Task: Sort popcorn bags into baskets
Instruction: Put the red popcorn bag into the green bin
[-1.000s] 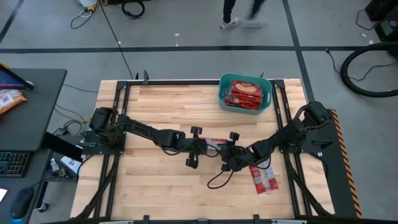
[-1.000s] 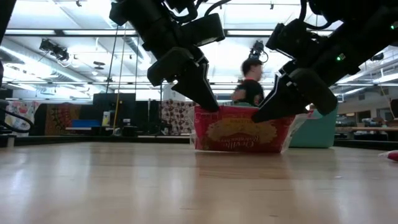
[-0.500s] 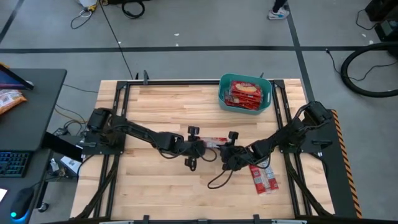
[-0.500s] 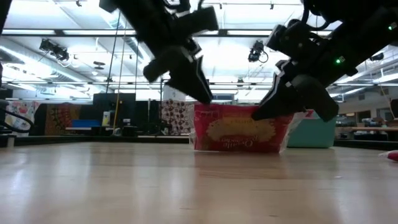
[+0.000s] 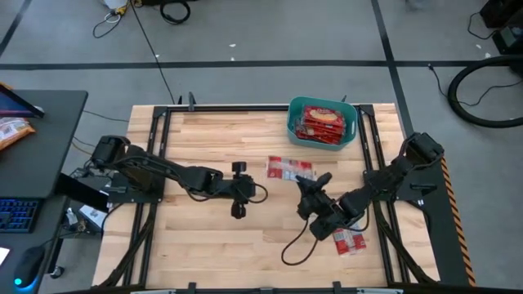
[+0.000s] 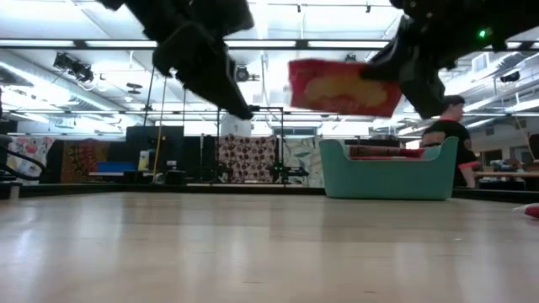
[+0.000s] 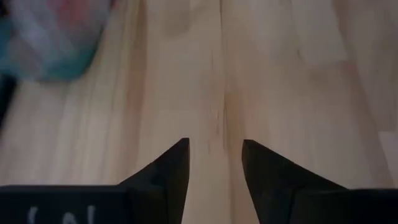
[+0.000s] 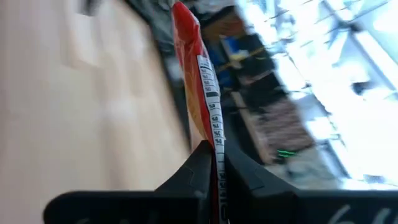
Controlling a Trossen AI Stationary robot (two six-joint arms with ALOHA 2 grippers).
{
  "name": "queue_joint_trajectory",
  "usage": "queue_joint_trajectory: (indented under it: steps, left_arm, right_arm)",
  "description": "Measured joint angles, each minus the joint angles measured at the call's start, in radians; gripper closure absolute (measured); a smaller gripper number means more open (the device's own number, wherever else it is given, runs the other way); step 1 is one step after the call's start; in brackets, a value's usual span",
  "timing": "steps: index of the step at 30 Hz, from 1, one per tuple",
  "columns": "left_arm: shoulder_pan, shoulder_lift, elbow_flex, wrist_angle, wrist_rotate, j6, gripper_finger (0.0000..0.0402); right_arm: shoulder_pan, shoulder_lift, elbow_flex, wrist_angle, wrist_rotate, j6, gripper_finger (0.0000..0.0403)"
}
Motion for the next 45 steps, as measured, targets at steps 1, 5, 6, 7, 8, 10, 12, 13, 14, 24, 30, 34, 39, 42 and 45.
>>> queue_joint_trajectory:
  steps: [1, 5, 6, 7, 8, 10, 12, 13, 14, 24, 30, 34, 39, 42, 45]
  left_arm:
    - [0.000, -0.005, -0.022, 0.015, 0.002, -0.019, 0.0250]
    - [-0.003, -0.034, -0.102, 0.048, 0.011, -0.088, 0.0250]
    - [-0.003, -0.041, -0.119, 0.082, 0.021, -0.091, 0.0250]
    - [-0.005, -0.059, -0.143, 0.087, 0.028, -0.092, 0.0250]
    - [-0.008, -0.076, -0.160, 0.089, 0.032, -0.092, 0.0250]
    - [-0.010, -0.102, -0.188, 0.161, 0.046, -0.086, 0.0250]
    - [-0.010, -0.144, -0.227, 0.173, 0.045, -0.068, 0.0251]
    - [-0.010, -0.159, -0.242, 0.205, 0.048, -0.059, 0.0251]
    - [-0.010, -0.184, -0.261, 0.211, 0.047, -0.054, 0.0251]
    - [-0.010, -0.389, -0.432, 0.363, 0.049, 0.053, 0.0251]
    - [-0.007, -0.483, -0.577, 0.607, 0.143, 0.108, 0.0251]
    - [0.003, -0.549, -0.680, 0.737, 0.165, 0.141, 0.0251]
    - [0.014, -0.646, -0.758, 0.824, 0.184, 0.150, 0.0251]
    - [0.013, -0.692, -0.780, 0.833, 0.220, 0.150, 0.0251]
    - [0.007, -0.709, -0.787, 0.842, 0.256, 0.146, 0.0251]
  right_arm:
    - [0.005, -0.006, 0.000, 0.000, 0.040, -0.023, 0.0375]
    - [-0.002, -0.052, 0.000, -0.009, 0.137, -0.144, 0.0373]
    - [-0.012, -0.069, 0.000, -0.007, 0.143, -0.179, 0.0372]
    - [-0.022, -0.090, 0.000, -0.010, 0.143, -0.212, 0.0372]
    - [-0.036, -0.115, 0.000, -0.016, 0.138, -0.238, 0.0372]
    - [-0.064, -0.173, 0.000, -0.035, 0.109, -0.280, 0.0372]
    - [-0.103, -0.233, 0.001, -0.060, 0.083, -0.310, 0.0372]
    - [-0.119, -0.264, 0.001, -0.095, 0.069, -0.316, 0.0372]
    - [-0.143, -0.289, 0.000, -0.108, 0.062, -0.327, 0.0372]
    - [-0.432, -0.444, -0.012, -0.208, -0.174, -0.354, 0.0371]
    - [-0.617, -0.420, -0.013, -0.294, -0.299, -0.348, 0.0371]
    - [-0.716, -0.405, -0.011, -0.331, -0.373, -0.291, 0.0371]
    - [-0.828, -0.389, -0.012, -0.375, -0.514, -0.226, 0.0367]
    - [-0.877, -0.382, -0.010, -0.401, -0.526, -0.192, 0.0353]
    - [-0.919, -0.382, -0.004, -0.486, -0.535, -0.136, 0.0332]
